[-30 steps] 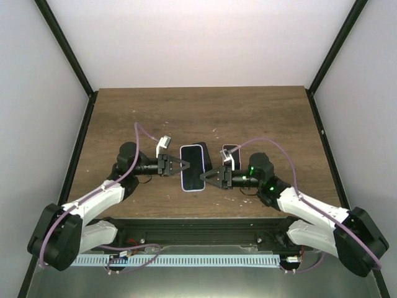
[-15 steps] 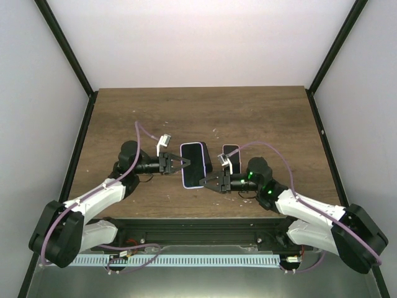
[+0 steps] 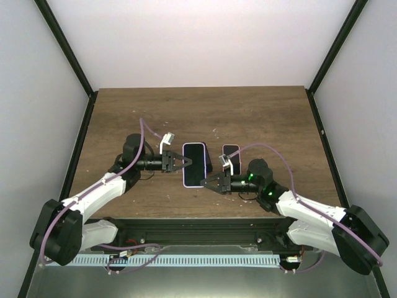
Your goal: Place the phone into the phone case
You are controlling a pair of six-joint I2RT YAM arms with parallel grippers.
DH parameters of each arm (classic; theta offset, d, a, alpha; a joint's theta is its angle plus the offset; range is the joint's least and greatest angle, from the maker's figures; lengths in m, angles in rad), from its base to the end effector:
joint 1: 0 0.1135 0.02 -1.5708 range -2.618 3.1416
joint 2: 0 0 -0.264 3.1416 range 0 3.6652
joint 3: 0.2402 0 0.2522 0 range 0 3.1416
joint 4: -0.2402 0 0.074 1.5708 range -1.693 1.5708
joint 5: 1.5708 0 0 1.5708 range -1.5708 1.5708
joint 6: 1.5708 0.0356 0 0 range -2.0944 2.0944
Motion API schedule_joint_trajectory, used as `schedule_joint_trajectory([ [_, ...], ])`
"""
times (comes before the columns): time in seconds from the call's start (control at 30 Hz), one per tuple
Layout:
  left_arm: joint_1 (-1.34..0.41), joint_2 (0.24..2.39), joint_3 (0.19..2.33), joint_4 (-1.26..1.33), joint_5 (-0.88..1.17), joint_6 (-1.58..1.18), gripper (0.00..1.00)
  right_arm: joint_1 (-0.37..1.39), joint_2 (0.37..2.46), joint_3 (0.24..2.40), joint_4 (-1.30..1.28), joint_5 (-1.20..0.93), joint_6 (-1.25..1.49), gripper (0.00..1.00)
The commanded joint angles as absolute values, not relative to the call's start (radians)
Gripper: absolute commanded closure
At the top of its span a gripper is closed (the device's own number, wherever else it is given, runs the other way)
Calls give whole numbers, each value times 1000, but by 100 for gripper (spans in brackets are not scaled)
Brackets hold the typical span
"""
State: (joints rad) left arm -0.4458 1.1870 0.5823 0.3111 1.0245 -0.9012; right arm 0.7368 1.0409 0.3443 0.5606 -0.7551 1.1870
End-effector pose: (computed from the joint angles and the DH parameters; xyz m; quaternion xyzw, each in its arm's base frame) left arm 0.2082 -0.1332 0.2416 0.1266 0.7478 -0.6317 0.1606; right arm 0.1406 0.1605 0.2166 -0.0799 0.7369 0.6602 0.1217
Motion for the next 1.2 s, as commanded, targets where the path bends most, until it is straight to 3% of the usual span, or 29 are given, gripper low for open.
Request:
schedule_joint_trajectory([
  [0.0, -445, 1194, 587, 327, 995, -843, 97, 741, 1030, 364, 523, -716, 1184, 96],
  [0.1, -445, 1190, 584, 322, 1002, -854, 97, 741, 1022, 370, 487, -698, 1152, 86],
  [0.47, -375, 1259, 638, 77, 947, -762, 97, 740, 907, 410, 217, -554, 1025, 2],
  [1.0, -219, 1723, 994, -301, 847, -532, 96, 736, 796, 469, 17, -467, 926, 0],
  [1.17, -203, 1796, 1035, -317, 840, -514, 95, 736, 781, 479, -5, -454, 915, 0],
])
